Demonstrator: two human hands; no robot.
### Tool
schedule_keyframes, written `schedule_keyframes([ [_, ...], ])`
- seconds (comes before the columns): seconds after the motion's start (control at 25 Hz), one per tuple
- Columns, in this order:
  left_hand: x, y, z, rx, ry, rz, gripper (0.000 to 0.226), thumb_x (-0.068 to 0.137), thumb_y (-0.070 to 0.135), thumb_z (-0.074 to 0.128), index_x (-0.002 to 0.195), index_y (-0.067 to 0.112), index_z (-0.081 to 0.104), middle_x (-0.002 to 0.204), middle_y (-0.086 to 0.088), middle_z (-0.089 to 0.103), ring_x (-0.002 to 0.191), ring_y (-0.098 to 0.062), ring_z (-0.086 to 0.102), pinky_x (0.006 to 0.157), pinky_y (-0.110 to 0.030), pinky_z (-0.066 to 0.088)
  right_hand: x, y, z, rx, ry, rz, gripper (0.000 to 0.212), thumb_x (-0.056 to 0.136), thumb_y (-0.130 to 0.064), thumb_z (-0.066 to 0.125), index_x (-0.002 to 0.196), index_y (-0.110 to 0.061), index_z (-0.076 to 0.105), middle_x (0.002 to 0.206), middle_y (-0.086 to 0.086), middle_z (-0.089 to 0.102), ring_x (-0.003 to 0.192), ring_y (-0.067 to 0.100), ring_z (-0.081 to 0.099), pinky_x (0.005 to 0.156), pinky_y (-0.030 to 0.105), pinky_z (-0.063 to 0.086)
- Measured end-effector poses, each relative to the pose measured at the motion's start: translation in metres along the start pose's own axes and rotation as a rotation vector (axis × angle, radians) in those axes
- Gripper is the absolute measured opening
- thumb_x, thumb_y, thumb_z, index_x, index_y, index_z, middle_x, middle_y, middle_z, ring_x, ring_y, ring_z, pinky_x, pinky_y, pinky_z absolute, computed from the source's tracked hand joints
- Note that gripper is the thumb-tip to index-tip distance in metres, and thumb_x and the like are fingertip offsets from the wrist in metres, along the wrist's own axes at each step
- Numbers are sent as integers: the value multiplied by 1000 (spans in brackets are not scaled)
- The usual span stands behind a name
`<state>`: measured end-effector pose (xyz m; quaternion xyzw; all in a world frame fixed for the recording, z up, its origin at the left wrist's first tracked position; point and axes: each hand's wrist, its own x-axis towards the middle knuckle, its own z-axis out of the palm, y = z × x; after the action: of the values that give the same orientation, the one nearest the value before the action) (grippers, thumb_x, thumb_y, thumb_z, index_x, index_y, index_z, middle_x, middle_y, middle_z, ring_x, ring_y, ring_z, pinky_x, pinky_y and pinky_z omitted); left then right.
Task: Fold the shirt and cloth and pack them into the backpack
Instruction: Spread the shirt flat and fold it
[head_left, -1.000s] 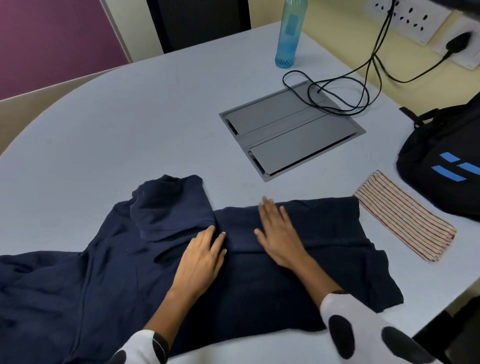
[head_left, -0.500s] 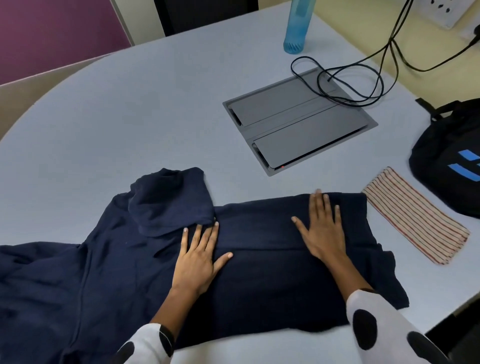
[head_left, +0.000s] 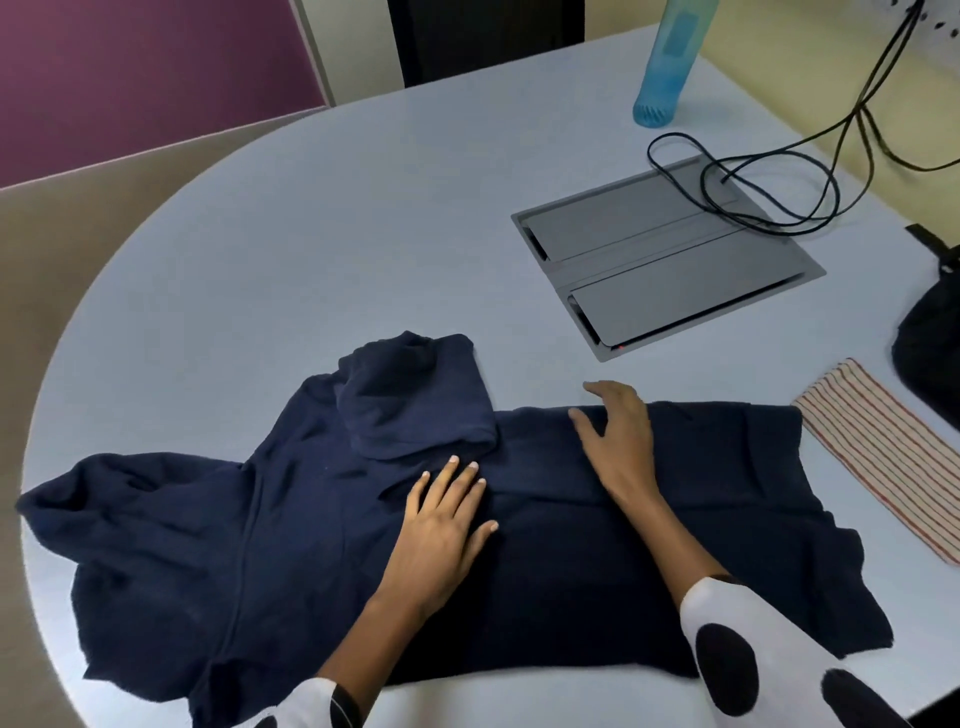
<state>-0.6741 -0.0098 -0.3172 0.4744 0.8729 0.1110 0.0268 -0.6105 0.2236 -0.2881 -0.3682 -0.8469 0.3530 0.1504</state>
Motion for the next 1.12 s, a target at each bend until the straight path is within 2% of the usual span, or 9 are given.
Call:
schedule_keyframes([
  [0.08, -7, -10, -8, -36, 57, -2, 44, 95, 39, 37, 119, 14, 65, 135, -5, 55, 128, -24, 48, 105, -41, 31, -4, -38, 31, 54, -164, -143, 44, 85, -33, 68, 124, -16, 57, 134, 3, 47, 126, 15, 42, 101, 21, 30],
  [0.2, -13, -28, -21, -102, 99, -57, 37, 97, 32, 38, 113, 14, 66, 133, -8, 53, 109, -23, 56, 94, -39, 46, -8, -71, 69, -89, -390, -377, 48, 79, -36, 74, 121, -18, 61, 142, 3, 43, 131, 17, 37, 110, 30, 29],
  [0.28, -17, -39, -33, -197, 124, -140, 35, 98, 31, 38, 115, 14, 64, 130, -2, 51, 95, -18, 58, 85, -31, 49, -12, -80, 83, -164, -377, -494, 26, 82, -26, 72, 104, -13, 69, 137, 6, 50, 130, 22, 42, 110, 38, 34],
  [0.36, -16, -45, -44, -379, 161, -285, 29, 98, 29, 44, 117, 15, 61, 123, 6, 50, 90, -9, 58, 82, -27, 50, -16, -83, 83, -110, -329, -488, 10, 85, -18, 68, 90, -10, 70, 124, 4, 59, 120, 19, 53, 101, 35, 42],
  [0.52, 3, -45, -55, -1053, 206, -865, 33, 94, 33, 56, 120, 14, 56, 99, 2, 67, 91, -11, 66, 88, -36, 53, -27, -89, 67, 124, -384, -317, 8, 81, -13, 68, 80, -15, 61, 114, -5, 66, 116, 3, 55, 98, 21, 42],
  [0.64, 19, -45, -65, -1767, 267, -1150, 40, 90, 35, 62, 116, 6, 54, 104, -14, 68, 98, -24, 67, 86, -36, 55, -44, -98, 50, 229, -442, -231, 14, 76, -10, 66, 71, -16, 55, 120, -9, 65, 116, -4, 54, 99, 13, 38],
  [0.76, 23, -46, -78, -2037, 473, -1107, 31, 89, 23, 65, 114, 10, 55, 117, -11, 66, 97, -18, 68, 79, -28, 57, -63, -98, 31, 328, -436, -161, 13, 76, -4, 64, 72, -8, 52, 116, -14, 65, 111, -13, 53, 92, 2, 34],
  [0.92, 30, -33, -103, -2167, 545, -1050, 25, 87, 1, 60, 105, 18, 66, 118, -5, 63, 92, -11, 65, 79, -21, 54, -84, -84, 8, 420, -426, -129, 14, 76, 1, 64, 70, -3, 53, 107, -4, 70, 110, -8, 57, 92, 8, 40],
  [1.12, 38, 29, -148, -1822, 387, -753, 37, 86, -1, 59, 111, 24, 71, 94, 6, 68, 59, -3, 47, 46, -14, 38, -97, -69, -19, 501, -475, -77, 2, 84, -17, 72, 84, -15, 70, 100, -5, 73, 99, 3, 66, 94, 30, 52],
])
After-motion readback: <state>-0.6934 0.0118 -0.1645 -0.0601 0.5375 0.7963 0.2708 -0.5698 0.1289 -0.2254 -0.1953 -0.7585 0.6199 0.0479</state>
